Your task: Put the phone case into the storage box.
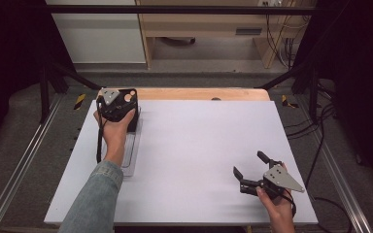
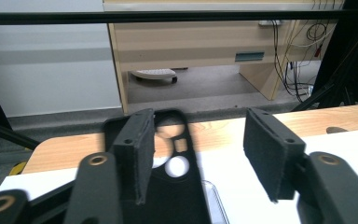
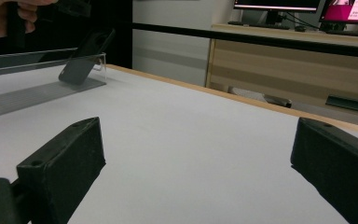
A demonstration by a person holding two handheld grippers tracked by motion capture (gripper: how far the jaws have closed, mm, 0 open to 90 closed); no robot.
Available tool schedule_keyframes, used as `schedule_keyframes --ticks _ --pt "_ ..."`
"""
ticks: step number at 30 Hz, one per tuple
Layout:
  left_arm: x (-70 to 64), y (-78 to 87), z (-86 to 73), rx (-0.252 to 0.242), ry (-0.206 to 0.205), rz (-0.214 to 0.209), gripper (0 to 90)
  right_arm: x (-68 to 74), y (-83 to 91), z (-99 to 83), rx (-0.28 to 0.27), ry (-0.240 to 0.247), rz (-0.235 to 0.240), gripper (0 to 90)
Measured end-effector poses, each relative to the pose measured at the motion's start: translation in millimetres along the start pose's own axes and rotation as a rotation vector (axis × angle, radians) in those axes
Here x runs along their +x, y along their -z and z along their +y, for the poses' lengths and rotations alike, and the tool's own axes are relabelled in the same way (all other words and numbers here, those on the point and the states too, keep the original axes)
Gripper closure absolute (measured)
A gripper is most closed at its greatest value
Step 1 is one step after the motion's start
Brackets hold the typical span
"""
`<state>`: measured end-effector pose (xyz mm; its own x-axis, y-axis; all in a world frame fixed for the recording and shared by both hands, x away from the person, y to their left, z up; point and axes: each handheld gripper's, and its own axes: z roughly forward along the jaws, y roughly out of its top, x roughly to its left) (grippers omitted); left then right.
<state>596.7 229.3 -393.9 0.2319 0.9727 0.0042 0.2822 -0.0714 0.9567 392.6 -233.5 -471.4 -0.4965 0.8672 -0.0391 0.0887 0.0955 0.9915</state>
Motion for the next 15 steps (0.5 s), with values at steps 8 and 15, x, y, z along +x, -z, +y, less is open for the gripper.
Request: schedule_keyframes --ticks 8,15 --pt "-2.8 3.1 2.6 0.007 -0.016 -0.037 33.6 -0.9 0.1 0.0 -0.002 -0.003 -0.002 2.8" --pt "-5.2 5.7 3.3 0.011 -0.037 -0.046 28.2 -0.6 0.3 0.1 -0.001 -0.002 -0.002 2.8"
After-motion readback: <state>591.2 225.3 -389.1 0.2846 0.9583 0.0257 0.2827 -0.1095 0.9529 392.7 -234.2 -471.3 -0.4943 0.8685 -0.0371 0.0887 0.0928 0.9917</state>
